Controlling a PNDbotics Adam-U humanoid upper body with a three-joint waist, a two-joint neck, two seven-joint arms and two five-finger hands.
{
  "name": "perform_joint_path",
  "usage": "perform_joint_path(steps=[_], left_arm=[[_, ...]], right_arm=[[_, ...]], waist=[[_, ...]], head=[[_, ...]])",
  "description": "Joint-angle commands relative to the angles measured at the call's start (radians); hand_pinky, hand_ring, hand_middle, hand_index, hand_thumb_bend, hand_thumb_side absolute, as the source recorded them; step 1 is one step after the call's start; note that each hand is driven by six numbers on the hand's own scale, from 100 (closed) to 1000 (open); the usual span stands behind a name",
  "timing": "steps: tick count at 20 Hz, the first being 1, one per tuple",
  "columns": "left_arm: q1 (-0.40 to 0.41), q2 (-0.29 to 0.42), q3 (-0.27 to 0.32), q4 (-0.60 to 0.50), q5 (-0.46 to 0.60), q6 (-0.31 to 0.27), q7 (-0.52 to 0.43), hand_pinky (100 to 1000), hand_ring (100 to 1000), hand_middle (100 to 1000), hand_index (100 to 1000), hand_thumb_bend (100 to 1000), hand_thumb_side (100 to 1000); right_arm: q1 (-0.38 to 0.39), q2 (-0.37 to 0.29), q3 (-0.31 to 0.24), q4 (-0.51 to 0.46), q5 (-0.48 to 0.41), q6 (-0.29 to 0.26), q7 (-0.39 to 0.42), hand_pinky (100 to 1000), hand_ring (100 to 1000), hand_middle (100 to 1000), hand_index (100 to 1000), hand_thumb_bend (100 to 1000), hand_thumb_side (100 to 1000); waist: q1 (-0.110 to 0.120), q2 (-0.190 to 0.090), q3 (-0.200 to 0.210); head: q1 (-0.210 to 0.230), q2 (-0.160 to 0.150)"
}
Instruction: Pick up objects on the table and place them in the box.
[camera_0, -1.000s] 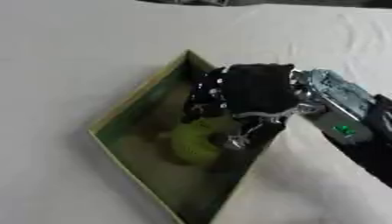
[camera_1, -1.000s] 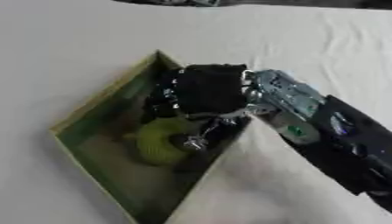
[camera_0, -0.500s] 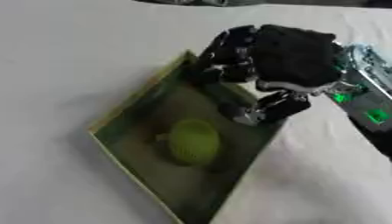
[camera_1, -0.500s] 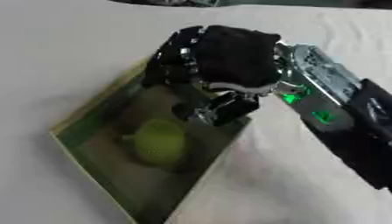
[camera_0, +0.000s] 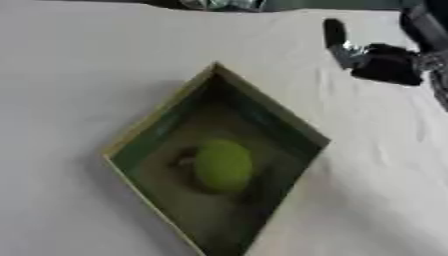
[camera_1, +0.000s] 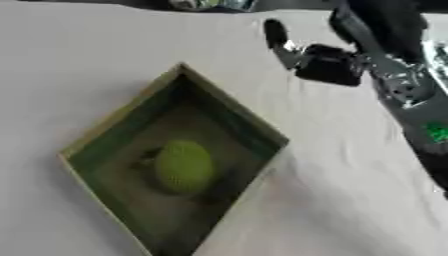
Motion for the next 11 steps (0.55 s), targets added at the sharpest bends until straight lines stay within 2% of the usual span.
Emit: perform_joint_path(steps=[1, 6, 11], left_arm=[[0.002, 0.019, 0.013, -0.019, -0.008, -0.001, 0.007, 713, 557, 525, 663, 100, 574], [0.004, 0.017, 0.015, -0.019, -0.012, -0.002, 0.009, 713, 557, 525, 663, 100, 574], [0.003, 0.015, 0.015, -0.019, -0.014, -0.004, 0.013, 712, 557, 525, 662, 100, 574]], right_arm=[[0.023, -0.013, -0.082, -0.016, -0.016, 0.036, -0.053, 756, 787, 743, 813, 100, 100], [0.08, 0.015, -0.178, -0.016, -0.025, 0.093, -0.163, 752, 781, 730, 802, 100, 100], [0.108, 0.05, -0.229, -0.016, -0.065, 0.11, -0.26, 749, 777, 720, 796, 100, 100]], waist=[[0.005, -0.014, -0.003], [0.009, -0.008, -0.012], [0.012, -0.003, -0.015]], head=[[0.007, -0.013], [0.016, -0.01], [0.023, -0.011]])
